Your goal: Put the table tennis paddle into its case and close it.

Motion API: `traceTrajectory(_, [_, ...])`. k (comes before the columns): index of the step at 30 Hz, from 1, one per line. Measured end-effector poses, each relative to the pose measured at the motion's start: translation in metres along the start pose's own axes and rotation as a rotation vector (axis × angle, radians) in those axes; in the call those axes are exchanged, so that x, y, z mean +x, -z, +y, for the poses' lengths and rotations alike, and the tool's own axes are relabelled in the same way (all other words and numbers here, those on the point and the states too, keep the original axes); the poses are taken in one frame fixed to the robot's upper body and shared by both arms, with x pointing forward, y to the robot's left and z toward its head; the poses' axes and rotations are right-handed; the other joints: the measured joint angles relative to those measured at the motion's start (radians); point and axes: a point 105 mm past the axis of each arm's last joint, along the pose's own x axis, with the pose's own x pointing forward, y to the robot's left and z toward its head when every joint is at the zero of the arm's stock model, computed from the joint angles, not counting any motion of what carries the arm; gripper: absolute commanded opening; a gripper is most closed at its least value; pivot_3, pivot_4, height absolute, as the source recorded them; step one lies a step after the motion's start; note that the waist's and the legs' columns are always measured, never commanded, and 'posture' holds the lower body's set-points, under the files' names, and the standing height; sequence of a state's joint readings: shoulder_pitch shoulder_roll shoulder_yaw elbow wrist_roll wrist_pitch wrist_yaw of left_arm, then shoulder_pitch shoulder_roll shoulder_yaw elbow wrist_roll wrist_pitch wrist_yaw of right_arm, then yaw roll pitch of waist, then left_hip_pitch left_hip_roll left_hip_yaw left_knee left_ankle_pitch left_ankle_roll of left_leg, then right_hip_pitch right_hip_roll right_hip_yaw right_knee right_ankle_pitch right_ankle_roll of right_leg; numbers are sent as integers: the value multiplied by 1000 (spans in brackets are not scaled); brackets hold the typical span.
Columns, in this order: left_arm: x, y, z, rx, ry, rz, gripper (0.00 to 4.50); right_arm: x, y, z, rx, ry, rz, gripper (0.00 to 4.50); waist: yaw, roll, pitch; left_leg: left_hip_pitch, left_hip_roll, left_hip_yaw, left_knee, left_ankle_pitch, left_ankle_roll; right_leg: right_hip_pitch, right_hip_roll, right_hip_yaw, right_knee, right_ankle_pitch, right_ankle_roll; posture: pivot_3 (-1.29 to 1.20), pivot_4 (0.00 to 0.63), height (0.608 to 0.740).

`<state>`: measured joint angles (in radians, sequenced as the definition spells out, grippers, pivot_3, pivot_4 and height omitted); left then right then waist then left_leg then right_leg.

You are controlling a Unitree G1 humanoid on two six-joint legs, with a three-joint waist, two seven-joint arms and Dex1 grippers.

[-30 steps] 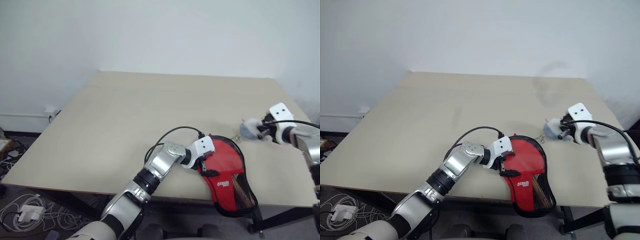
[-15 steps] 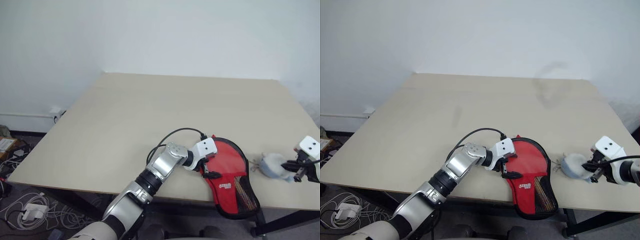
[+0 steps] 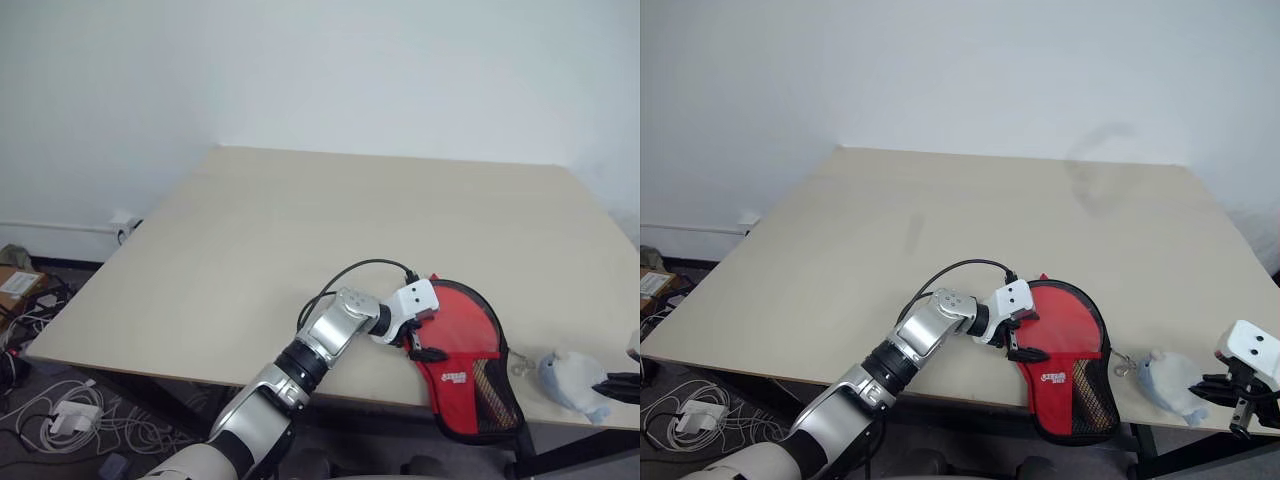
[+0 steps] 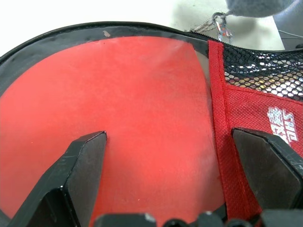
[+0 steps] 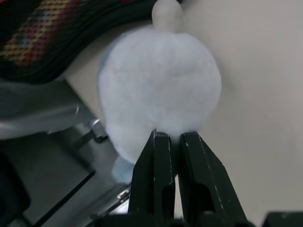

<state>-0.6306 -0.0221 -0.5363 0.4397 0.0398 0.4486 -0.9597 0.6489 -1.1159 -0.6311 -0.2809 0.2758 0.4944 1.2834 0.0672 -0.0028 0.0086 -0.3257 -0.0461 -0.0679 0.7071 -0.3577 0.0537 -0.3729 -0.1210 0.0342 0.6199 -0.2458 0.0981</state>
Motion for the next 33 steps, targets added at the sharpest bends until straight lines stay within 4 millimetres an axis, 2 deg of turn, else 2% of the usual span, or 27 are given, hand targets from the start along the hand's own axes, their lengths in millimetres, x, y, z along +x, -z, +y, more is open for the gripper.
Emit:
traceTrajectory(4, [1,0,0,-4,2,2,4500,9,-2,24,-52,-105,30,16,2,-1,0,1,0,0,0,0,0,0,0,0,0,0,0,0,0,716])
traceTrajectory(7, [1,1,1,-9,1,5,4500,26,-6,35,-70,-151,24,16,1,-4,0,2,1,0,0,0,0,0,0,0,0,0,0,0,0,716])
traceTrajectory(10, [2,2,1,-13,2,8,4500,32,-7,41,-93,-175,34,16,1,-11,-2,2,1,-1,0,0,-1,1,1,-1,0,0,0,0,0,716])
traceTrajectory(13, [2,3,1,-17,2,9,4500,35,0,49,-108,-205,62,16,2,-17,-4,2,2,-2,0,-1,-1,1,1,-1,-1,0,0,0,0,716])
traceTrajectory(18, [3,3,0,-18,4,8,4500,35,13,63,-117,-264,104,16,3,-18,-5,2,2,-2,0,-1,-2,0,0,-1,-1,0,0,0,0,716])
traceTrajectory(21, [3,3,0,-18,2,7,4500,35,15,67,-115,-283,112,793,3,-17,-4,2,2,-2,0,-1,-1,1,0,-1,-1,0,0,0,0,716])
traceTrajectory(31, [3,3,1,-21,2,8,4500,27,30,97,-67,-419,146,4359,2,-17,-4,2,3,-1,0,-2,0,1,0,-1,-1,-2,3,0,0,716])
traceTrajectory(33, [3,2,1,-22,1,7,4500,30,24,94,-68,-393,124,4474,1,-17,-4,2,3,0,0,-2,0,1,0,0,-2,-2,3,0,0,716])
